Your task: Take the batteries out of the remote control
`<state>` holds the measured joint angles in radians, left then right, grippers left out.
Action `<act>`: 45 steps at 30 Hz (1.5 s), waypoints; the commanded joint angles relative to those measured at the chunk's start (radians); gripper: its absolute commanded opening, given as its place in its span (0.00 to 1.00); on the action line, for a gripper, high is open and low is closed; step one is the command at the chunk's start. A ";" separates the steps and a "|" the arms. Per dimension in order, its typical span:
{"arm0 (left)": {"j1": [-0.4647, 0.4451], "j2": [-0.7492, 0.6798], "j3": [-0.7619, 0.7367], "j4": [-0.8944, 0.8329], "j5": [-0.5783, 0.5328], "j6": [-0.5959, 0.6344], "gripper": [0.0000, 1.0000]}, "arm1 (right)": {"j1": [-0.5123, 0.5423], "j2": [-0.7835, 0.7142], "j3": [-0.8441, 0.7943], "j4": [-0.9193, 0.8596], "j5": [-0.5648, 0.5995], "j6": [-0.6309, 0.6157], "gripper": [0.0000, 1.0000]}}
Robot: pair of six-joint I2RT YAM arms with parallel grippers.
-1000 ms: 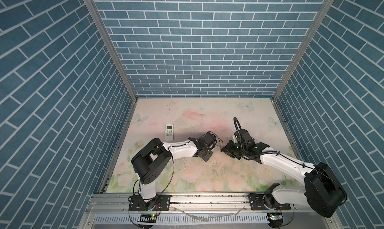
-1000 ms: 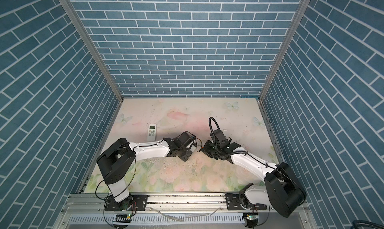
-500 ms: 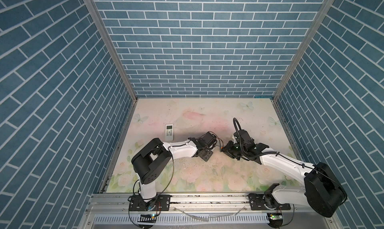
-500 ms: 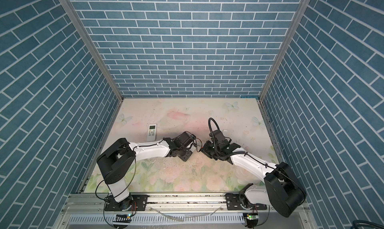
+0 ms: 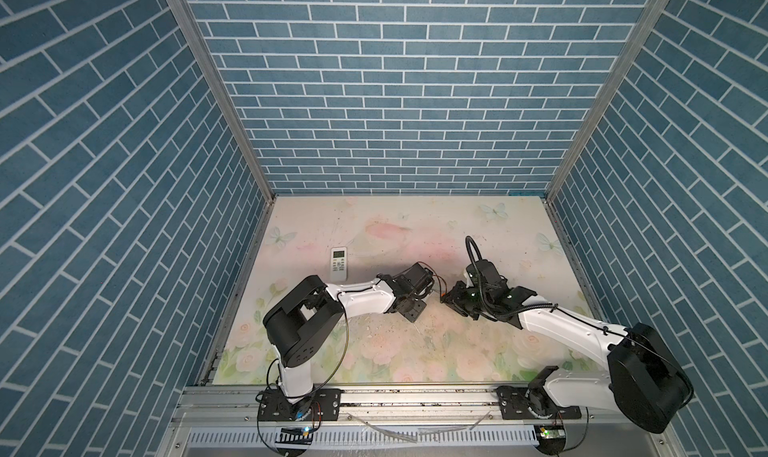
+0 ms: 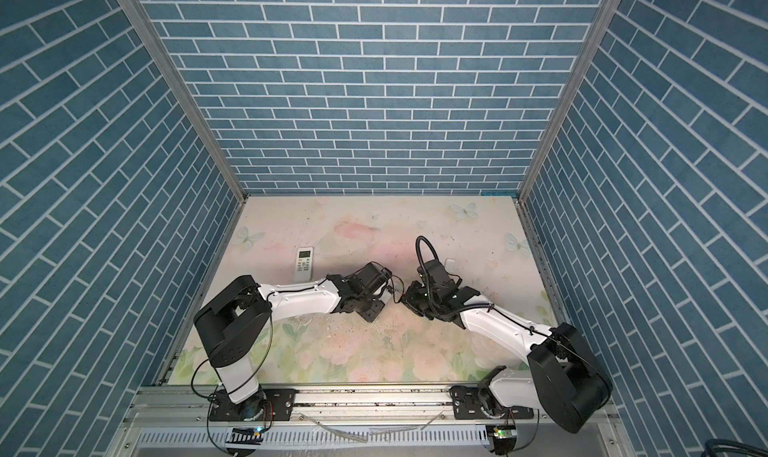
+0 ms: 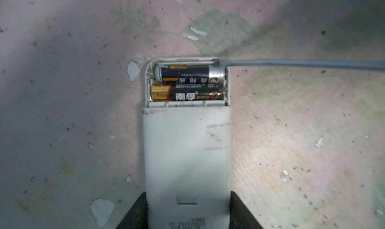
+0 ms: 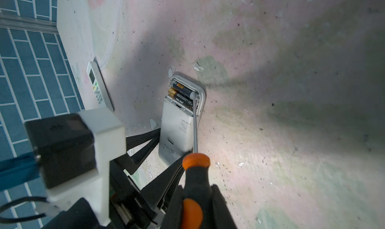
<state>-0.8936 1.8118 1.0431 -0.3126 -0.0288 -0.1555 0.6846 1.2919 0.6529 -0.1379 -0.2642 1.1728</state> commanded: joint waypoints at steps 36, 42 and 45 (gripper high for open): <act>-0.031 0.080 -0.029 -0.065 0.050 0.005 0.40 | 0.041 -0.056 -0.022 -0.097 0.025 0.027 0.00; -0.031 0.084 -0.026 -0.066 0.050 0.007 0.39 | 0.041 -0.039 -0.024 -0.094 0.031 0.019 0.00; -0.031 0.084 -0.026 -0.068 0.049 0.007 0.39 | 0.041 -0.028 -0.022 -0.091 0.031 0.017 0.00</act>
<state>-0.9009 1.8179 1.0489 -0.3088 -0.0288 -0.1608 0.7200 1.2530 0.6529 -0.1982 -0.2417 1.1736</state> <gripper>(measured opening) 0.571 0.194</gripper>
